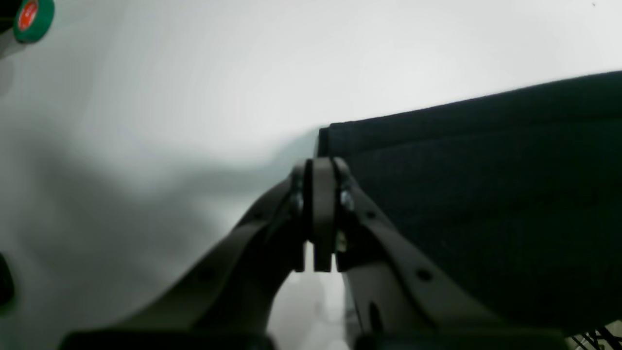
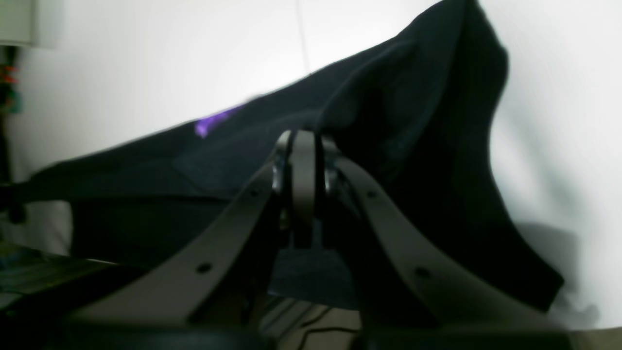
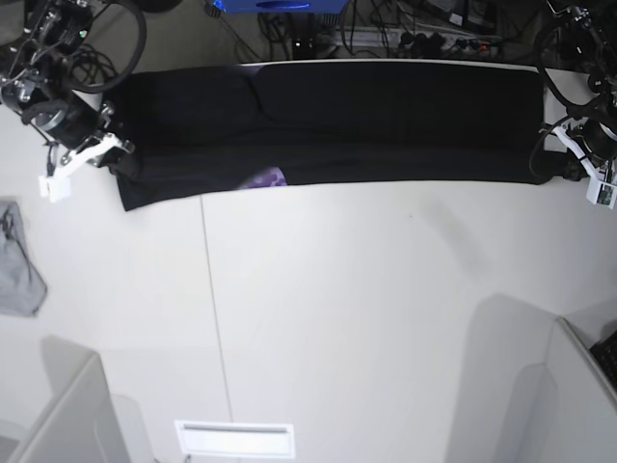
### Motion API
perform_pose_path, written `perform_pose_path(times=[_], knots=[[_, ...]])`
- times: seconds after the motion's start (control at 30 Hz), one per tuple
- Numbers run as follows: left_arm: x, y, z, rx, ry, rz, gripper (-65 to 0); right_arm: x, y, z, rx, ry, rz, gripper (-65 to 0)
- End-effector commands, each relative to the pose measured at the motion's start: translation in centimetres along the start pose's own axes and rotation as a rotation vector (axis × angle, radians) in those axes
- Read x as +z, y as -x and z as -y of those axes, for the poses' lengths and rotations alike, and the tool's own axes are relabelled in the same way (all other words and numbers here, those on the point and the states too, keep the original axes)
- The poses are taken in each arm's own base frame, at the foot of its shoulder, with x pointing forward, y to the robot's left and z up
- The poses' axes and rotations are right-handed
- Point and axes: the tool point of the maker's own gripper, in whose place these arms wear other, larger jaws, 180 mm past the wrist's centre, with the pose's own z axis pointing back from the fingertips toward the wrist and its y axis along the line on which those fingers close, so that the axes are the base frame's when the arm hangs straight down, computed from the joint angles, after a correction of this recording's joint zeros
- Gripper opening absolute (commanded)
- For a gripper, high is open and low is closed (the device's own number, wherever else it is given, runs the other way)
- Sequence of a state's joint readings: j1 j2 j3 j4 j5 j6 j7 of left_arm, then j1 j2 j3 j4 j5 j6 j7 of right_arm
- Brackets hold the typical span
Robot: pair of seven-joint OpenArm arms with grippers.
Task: Fold the T-shirt properly
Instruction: 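Hold the shirt strip ends with both grippers and drag it back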
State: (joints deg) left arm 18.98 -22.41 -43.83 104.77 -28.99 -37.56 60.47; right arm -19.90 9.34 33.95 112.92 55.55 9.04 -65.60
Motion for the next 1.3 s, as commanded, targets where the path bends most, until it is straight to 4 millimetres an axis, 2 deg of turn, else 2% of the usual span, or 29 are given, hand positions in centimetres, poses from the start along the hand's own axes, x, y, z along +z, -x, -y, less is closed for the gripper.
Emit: perform_pose_path(times=[0.0, 0.2, 0.57, 0.83, 1.13, 1.27], knots=[[0.5, -1.1, -0.8, -0.019, -0.021, 0.032, -65.0, 0.7, -1.1, 0.1, 0.018, 0.004, 0.042, -65.0], [0.5, -0.2, -0.4, -0.018, -0.012, 0.009, -65.0, 1.0, 0.9, 1.0, -0.002, 0.028, -0.018, -65.0], [0.4, 1.4, 0.6, -0.036, 0.017, -0.039, -65.0, 0.9, 3.6, 0.9, -0.056, 0.026, -0.065, -65.0], [0.5, 2.1, 0.7, -0.040, 0.020, -0.057, -65.0, 1.2, 4.6, 1.3, -0.068, 0.038, -0.088, -65.0], [0.5, 2.1, 0.6, -0.042, 0.019, -0.060, -65.0, 1.3, 4.6, 1.6, -0.071, 0.046, -0.086, -65.0], [0.6, 2.1, 0.5, -0.038, 0.016, -0.057, -43.4, 1.3, 4.5, 1.6, -0.071, 0.047, -0.079, -46.5]])
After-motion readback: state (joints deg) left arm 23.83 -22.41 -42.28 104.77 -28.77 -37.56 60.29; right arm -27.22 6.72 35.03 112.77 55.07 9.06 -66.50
